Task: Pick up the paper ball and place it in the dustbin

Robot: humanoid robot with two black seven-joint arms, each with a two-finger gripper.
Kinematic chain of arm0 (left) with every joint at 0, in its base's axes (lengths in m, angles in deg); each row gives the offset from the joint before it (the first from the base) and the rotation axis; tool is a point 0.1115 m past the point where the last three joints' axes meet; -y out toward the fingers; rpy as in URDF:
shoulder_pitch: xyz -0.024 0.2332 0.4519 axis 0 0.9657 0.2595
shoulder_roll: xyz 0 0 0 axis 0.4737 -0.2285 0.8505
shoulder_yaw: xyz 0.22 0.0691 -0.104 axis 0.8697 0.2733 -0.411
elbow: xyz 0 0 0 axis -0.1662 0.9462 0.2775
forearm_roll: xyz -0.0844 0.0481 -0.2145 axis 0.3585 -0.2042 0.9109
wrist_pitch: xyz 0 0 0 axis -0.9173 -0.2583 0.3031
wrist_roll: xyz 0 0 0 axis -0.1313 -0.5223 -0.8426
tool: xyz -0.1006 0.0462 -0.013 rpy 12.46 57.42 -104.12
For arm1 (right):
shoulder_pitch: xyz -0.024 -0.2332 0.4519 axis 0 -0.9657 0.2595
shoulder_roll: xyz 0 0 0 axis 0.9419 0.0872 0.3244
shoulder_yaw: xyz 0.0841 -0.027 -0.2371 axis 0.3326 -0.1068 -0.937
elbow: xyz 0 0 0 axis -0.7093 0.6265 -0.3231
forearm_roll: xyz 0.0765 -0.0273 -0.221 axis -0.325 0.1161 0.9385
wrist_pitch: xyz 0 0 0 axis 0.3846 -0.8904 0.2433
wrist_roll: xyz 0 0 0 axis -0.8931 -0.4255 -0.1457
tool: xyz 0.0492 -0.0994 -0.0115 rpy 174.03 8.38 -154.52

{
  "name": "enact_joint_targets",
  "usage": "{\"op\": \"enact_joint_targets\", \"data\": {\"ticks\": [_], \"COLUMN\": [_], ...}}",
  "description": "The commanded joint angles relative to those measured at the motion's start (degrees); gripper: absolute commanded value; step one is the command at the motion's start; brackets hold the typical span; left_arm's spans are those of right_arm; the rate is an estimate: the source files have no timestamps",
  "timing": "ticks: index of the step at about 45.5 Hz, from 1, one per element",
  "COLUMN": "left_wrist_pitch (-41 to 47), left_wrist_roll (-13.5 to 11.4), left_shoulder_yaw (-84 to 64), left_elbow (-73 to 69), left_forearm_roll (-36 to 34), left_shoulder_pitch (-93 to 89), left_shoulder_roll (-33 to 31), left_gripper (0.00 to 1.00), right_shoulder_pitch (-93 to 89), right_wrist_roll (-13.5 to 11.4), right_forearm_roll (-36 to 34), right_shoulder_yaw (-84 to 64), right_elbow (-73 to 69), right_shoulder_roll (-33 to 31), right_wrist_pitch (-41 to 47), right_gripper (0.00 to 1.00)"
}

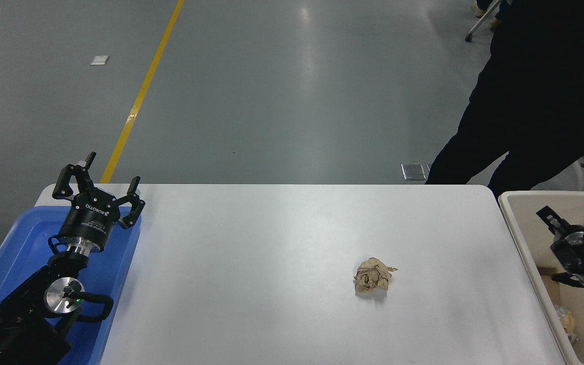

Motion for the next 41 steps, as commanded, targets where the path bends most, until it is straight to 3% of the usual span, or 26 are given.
{"op": "enact_joint_targets", "data": {"ticks": [1, 41], "left_wrist_pitch": [-0.05, -0.05], "left_wrist_roll": [0.06, -0.03], "left_shoulder_yaw": [0.01, 0.01], "left_elbow": [0.02, 0.02], "left_forearm_roll": [0.02, 0.02], "left_shoulder_pitch": [0.00, 0.00], "left_shoulder_roll": [0.00, 0.00], "left_gripper": [0.98, 0.98], "right_shoulder_pitch": [0.15, 3.57], "right_wrist_roll": [0.00, 0.00], "right_forearm_roll": [-0.02, 0.07], "right_shoulder_yaw": [1.81, 2.08], "right_elbow": [-0.09, -0.53], "right_shoulder_roll": [-0.03, -1.00], "right_wrist_pitch": [0.19, 0.28], "right_gripper": [1.00, 1.00]}}
